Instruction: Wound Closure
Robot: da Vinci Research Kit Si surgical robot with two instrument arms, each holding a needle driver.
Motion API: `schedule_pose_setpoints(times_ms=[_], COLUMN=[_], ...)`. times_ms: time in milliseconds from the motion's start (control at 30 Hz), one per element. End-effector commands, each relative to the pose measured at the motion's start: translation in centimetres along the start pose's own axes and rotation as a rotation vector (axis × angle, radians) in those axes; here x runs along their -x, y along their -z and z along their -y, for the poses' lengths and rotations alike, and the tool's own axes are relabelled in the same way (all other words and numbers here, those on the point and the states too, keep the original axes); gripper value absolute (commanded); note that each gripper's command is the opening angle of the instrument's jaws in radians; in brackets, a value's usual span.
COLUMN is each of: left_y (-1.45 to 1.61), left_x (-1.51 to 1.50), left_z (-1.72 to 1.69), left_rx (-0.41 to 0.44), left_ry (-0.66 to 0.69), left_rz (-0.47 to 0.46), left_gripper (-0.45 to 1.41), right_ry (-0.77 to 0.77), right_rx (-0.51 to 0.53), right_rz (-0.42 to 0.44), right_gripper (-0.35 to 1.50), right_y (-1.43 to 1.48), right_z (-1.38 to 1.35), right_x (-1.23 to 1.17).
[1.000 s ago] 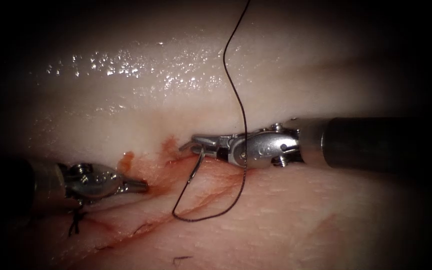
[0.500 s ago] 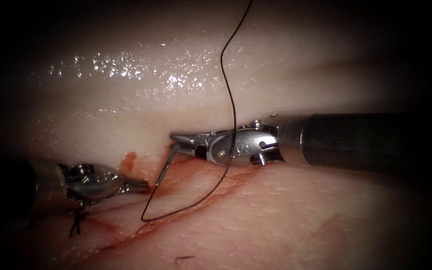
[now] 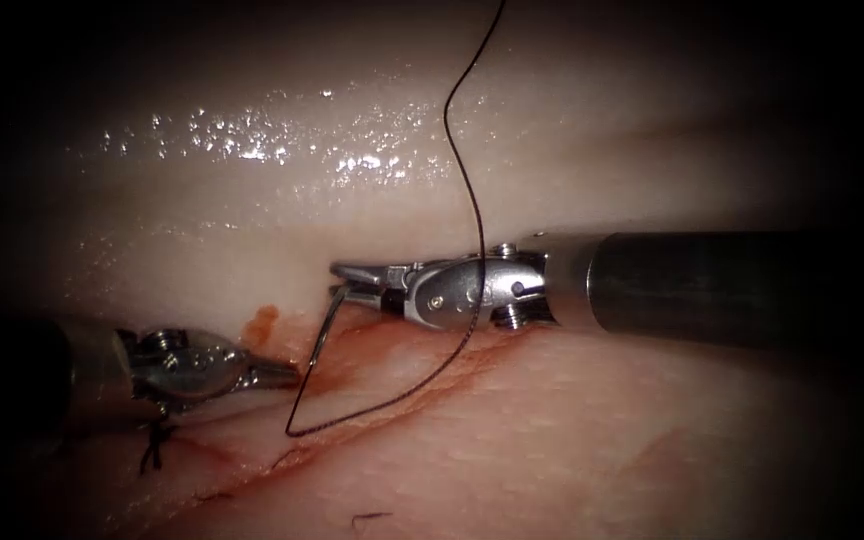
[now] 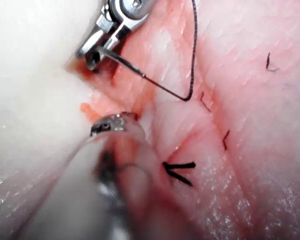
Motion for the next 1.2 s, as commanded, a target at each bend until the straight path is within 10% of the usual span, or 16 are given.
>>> schedule_pose_setpoints(times_ms=[33,1200], left_y=[-0.08,-0.07], left_x=[0.0,0.0], left_z=[0.0,0.0], left_rx=[0.004,0.005], left_ry=[-0.002,-0.002], left_rz=[-0.001,-0.001], left_gripper=[-0.45,-0.45], right_ry=[-0.005,-0.18], right_rx=[0.004,-0.143], right_rz=[0.008,0.067], right_gripper=[-0.35,-0.35], right_y=[0.0,-0.13], right_z=[0.04,0.77], right_x=[0.05,0.52])
